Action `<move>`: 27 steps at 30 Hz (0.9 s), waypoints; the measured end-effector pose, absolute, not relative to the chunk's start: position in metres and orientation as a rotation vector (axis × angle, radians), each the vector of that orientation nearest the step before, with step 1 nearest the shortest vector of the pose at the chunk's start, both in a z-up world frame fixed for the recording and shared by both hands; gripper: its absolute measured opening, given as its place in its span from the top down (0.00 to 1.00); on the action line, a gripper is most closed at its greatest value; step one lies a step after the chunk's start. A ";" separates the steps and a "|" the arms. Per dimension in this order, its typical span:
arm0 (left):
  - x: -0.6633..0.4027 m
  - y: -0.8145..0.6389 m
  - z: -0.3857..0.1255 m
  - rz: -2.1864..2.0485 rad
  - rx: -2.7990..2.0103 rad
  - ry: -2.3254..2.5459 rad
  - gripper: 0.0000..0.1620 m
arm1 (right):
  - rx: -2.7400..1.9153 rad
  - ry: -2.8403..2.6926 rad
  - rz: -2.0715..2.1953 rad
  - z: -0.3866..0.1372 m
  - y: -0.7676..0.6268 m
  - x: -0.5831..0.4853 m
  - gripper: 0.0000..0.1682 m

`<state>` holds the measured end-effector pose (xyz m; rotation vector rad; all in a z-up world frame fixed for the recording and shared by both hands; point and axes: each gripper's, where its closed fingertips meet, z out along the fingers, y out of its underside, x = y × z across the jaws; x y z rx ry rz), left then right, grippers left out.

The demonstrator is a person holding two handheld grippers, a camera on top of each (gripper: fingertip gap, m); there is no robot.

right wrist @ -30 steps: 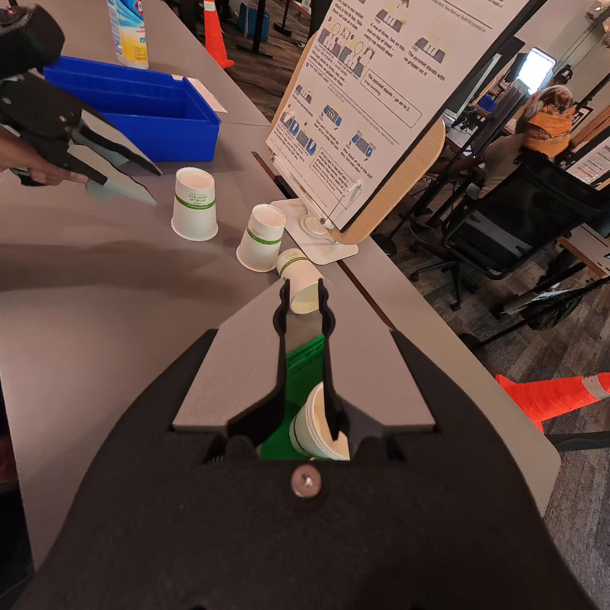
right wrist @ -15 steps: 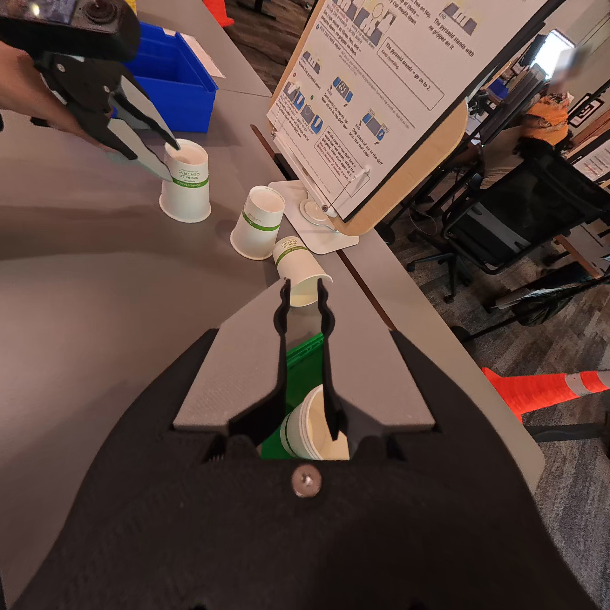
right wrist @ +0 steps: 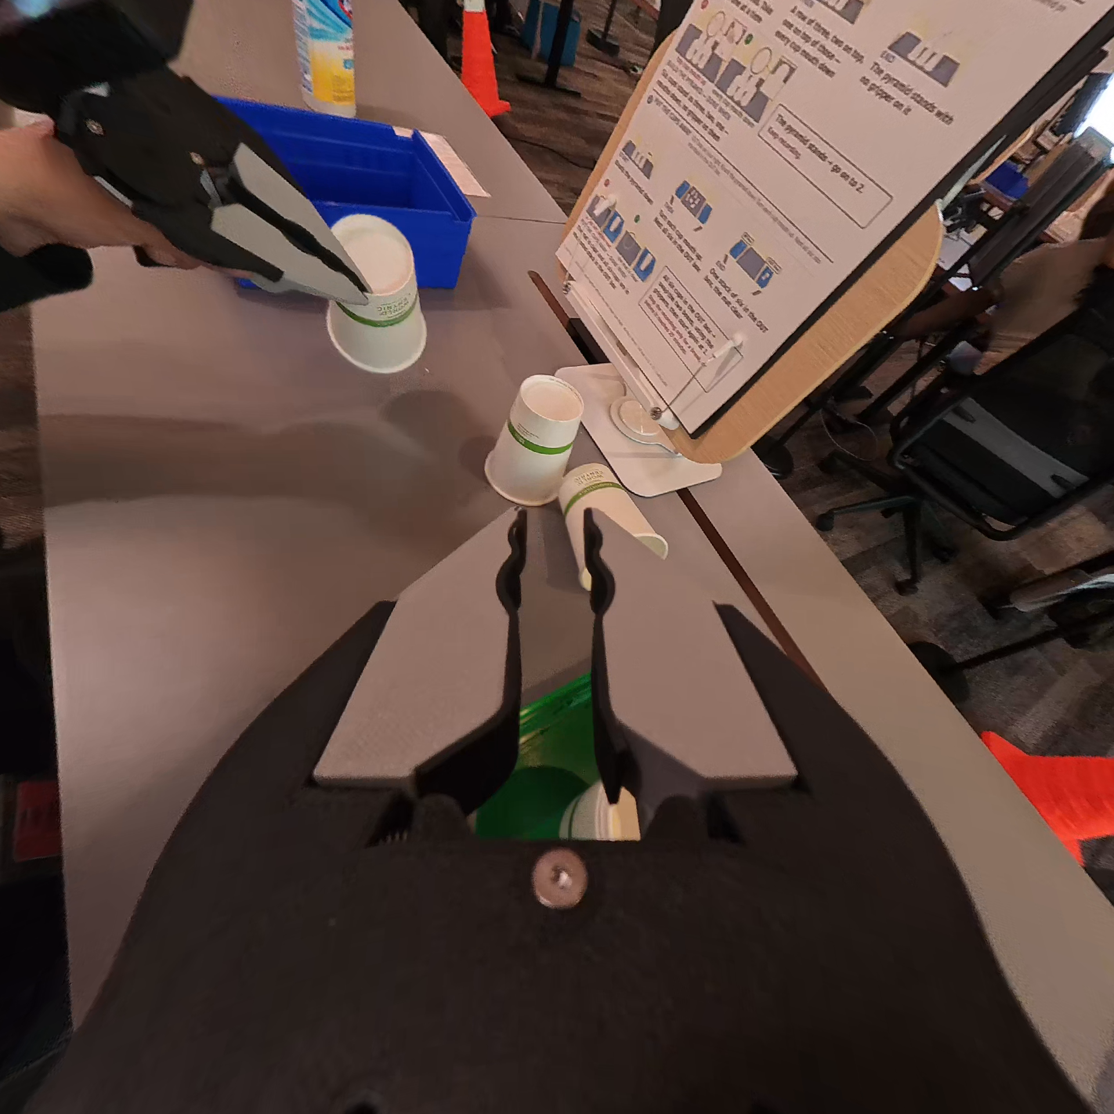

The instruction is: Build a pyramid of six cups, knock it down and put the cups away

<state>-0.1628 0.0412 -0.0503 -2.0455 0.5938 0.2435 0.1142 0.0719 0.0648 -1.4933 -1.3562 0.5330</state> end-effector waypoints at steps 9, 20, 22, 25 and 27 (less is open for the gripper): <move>-0.041 -0.045 0.095 -0.054 -1.513 0.733 1.00 | -1.369 -1.393 1.107 0.083 0.026 0.077 0.76; 0.027 -0.118 0.141 -0.133 -1.284 0.841 1.00 | -1.271 -1.499 1.593 0.080 -0.020 0.050 0.69; 0.029 -0.125 0.144 -0.148 -1.268 0.838 1.00 | -1.212 -1.490 1.699 0.087 -0.031 0.047 0.70; 0.034 -0.136 0.149 -0.209 -1.241 0.837 1.00 | -1.127 -1.509 1.818 0.092 -0.048 0.043 0.70; 0.034 -0.139 0.150 -0.207 -1.233 0.831 1.00 | -1.083 -1.544 1.902 0.093 -0.061 0.041 0.68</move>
